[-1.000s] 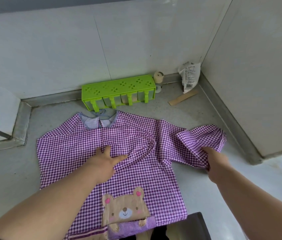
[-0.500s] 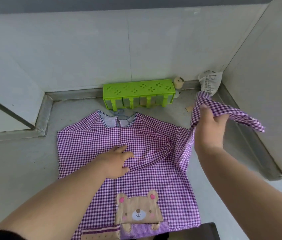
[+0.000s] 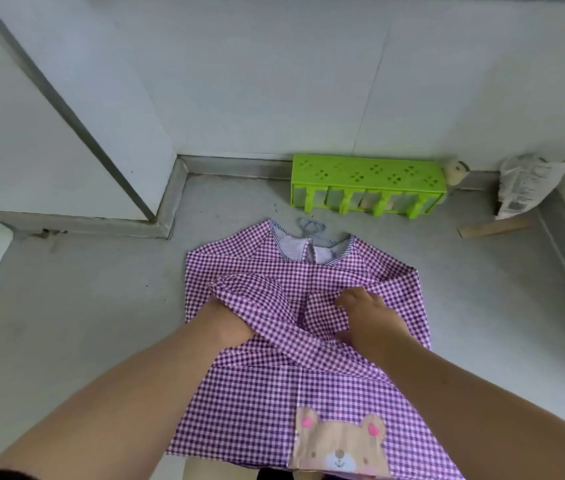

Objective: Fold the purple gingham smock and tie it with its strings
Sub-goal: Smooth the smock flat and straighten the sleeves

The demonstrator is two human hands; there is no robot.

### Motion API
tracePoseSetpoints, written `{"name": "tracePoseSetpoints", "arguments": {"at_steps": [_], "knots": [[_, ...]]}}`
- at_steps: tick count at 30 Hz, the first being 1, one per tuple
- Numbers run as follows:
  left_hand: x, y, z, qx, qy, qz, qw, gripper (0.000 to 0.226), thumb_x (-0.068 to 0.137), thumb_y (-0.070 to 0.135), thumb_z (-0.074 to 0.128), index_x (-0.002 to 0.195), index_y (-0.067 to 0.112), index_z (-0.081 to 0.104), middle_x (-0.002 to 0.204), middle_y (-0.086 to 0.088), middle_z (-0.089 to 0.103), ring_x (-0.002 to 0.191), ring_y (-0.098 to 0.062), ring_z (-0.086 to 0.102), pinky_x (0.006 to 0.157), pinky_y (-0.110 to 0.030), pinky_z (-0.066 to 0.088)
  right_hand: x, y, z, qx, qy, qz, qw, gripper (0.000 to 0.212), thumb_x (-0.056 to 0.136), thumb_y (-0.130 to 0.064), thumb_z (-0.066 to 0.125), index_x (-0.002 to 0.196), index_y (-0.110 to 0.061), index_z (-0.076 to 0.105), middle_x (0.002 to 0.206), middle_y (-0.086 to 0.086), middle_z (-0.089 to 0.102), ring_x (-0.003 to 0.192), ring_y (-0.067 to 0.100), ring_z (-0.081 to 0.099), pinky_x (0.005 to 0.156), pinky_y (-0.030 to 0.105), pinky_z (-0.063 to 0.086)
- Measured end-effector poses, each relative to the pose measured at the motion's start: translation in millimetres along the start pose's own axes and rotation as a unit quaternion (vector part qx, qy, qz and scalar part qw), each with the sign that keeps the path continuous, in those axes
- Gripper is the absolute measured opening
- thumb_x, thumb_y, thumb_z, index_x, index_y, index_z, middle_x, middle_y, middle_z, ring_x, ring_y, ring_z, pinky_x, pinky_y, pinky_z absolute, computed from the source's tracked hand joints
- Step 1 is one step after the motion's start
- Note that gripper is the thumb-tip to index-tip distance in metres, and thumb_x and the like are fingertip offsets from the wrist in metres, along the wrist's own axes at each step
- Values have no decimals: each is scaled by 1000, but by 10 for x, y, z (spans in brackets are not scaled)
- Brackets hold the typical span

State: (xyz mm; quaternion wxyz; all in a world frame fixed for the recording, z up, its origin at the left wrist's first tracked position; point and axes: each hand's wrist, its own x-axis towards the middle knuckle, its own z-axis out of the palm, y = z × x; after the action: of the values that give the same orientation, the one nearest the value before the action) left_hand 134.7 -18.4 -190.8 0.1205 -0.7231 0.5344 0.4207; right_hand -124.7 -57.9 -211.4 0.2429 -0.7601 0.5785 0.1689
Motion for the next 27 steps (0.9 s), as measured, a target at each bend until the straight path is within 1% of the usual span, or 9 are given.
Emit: {"name": "tracePoseSetpoints", "arguments": {"at_steps": [3,5,8,10,13,16,22,25,27], "knots": [[10,-224,-72,-257,58,-82,961,61,114,38,34,167,16,13,174,-10,16,157,-29,26,126,-38,21,-35,-146,95,-12,-14,12,1000,111,80,-62,77,163,-26,14,172,-8,3,159,25,9,119,55,37],[49,-332,-110,-440,86,-130,884,54,114,35,35,162,10,32,162,-19,42,142,-34,49,123,-45,33,-13,-182,151,-26,-26,15,999,121,80,-66,75,165,-25,-1,173,-6,-11,160,25,-4,122,56,31],[137,-504,-132,-663,59,-102,739,72,105,68,31,151,17,50,140,-16,64,124,-39,63,111,-61,46,6,-241,147,-40,-43,18,998,131,76,-78,69,164,-23,-10,172,-1,-19,160,29,-10,124,56,27],[115,-574,-136,-701,46,-93,706,77,97,77,39,151,22,47,142,-11,61,128,-40,60,103,-60,52,9,-267,116,-46,-45,21,998,134,73,-80,68,164,-23,-12,172,0,-20,159,30,-10,122,56,31],[117,-559,-130,-623,21,-115,774,61,94,45,73,143,14,53,127,-12,69,112,-35,70,79,-45,63,28,-286,108,-55,-53,23,997,137,72,-81,69,163,-23,-15,171,0,-23,159,30,-12,119,58,35],[174,-586,-125,-555,51,-103,824,54,94,21,75,144,16,56,119,-7,71,105,-31,71,76,-40,62,45,-287,101,-59,-60,26,996,141,69,-85,68,163,-24,-17,170,-2,-26,159,29,-13,118,59,37],[190,-867,-304,-421,229,-86,873,52,99,32,68,147,16,58,142,-13,65,122,-37,65,107,-51,52,97,-184,48,-61,-64,18,996,144,64,-90,66,161,-28,-21,169,-5,-29,159,26,-14,117,61,37],[172,-1016,-287,-302,158,-146,929,51,100,34,67,145,11,59,142,-16,63,121,-35,64,107,-44,49,118,-122,89,-71,-63,13,995,150,60,-91,67,160,-26,-25,167,-1,-33,158,28,-18,121,64,26],[148,-1096,-229,-231,92,-165,954,39,99,37,65,131,14,66,124,-12,69,99,-25,66,99,-41,53,126,-103,123,-83,-57,10,995,153,59,-91,68,159,-25,-27,166,1,-35,157,29,-20,123,64,17]]}}
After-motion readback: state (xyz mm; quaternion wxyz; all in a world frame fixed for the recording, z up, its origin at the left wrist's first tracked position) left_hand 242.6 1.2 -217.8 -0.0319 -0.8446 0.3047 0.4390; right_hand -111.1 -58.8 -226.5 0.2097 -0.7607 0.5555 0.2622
